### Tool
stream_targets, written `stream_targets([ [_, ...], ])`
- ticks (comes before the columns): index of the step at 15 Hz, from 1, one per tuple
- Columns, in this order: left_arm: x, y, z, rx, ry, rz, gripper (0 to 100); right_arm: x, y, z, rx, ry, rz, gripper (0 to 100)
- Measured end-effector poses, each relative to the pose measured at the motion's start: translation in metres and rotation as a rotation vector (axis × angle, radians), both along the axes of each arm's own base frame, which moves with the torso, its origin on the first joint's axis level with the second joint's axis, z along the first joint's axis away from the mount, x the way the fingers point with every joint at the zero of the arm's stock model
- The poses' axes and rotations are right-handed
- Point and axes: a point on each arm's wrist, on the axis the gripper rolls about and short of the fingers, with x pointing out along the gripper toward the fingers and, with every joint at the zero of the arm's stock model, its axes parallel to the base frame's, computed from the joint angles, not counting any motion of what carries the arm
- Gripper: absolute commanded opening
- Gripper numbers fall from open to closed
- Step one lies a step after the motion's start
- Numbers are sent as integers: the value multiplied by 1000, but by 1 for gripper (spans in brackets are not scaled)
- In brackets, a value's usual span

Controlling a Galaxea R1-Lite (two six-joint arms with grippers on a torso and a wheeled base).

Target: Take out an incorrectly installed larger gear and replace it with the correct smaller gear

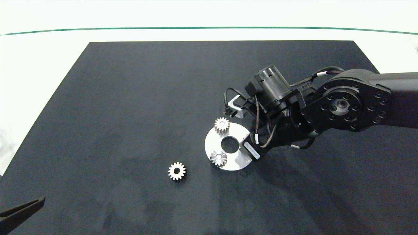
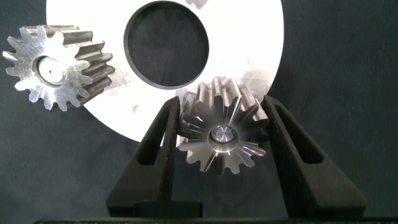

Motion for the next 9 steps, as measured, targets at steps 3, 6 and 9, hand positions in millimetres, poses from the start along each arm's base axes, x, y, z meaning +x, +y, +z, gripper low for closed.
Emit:
stream_targets([
  [3,0,0,-1,0,2,0,100,0,1,-1,-1,3,1,31],
  [6,0,0,-1,1,3,0,100,-1,0,-4,-5,12,1,28],
  [9,0,0,-2,1,5,0,100,-1,-1,-5,13,28,-17,28],
])
